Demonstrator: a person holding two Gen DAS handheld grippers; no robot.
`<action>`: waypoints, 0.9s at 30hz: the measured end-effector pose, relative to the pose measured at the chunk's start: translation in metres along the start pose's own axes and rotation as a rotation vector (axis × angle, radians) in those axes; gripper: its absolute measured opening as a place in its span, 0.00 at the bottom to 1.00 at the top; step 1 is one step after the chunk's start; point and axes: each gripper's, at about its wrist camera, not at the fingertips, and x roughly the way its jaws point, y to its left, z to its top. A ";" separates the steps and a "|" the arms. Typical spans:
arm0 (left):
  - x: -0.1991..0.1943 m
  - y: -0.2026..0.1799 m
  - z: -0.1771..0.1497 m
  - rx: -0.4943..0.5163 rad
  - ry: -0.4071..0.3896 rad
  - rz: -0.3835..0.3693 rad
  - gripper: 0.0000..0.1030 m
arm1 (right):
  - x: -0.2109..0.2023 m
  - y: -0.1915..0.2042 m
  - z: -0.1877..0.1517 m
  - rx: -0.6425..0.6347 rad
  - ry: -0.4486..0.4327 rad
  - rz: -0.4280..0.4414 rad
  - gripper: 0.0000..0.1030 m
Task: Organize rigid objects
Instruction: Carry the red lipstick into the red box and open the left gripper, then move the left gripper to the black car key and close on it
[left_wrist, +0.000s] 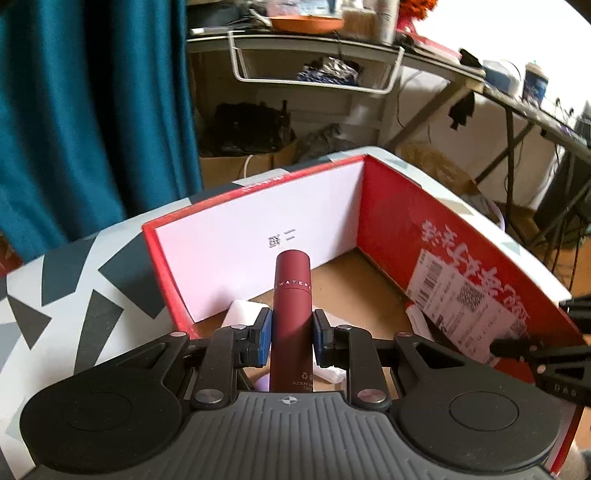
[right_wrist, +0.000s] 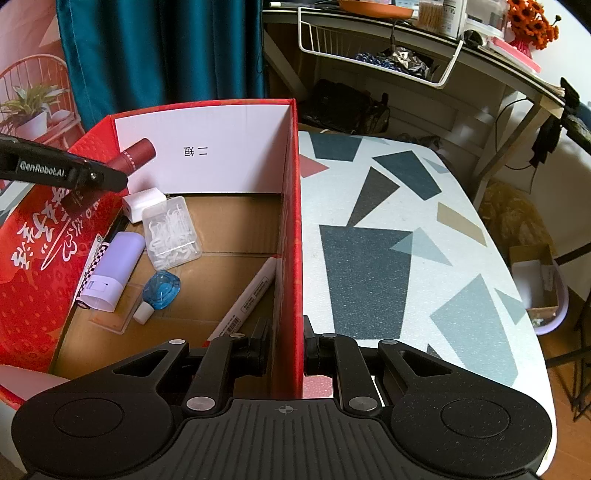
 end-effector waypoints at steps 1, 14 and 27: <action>0.000 -0.001 0.000 0.008 0.002 0.007 0.23 | 0.000 0.000 0.000 0.001 0.000 0.001 0.14; -0.046 0.031 0.002 -0.086 -0.142 -0.069 0.47 | 0.000 0.001 0.000 0.002 -0.001 -0.001 0.14; -0.058 0.101 -0.045 -0.261 -0.087 0.150 0.47 | -0.001 0.000 0.000 0.005 -0.004 0.001 0.14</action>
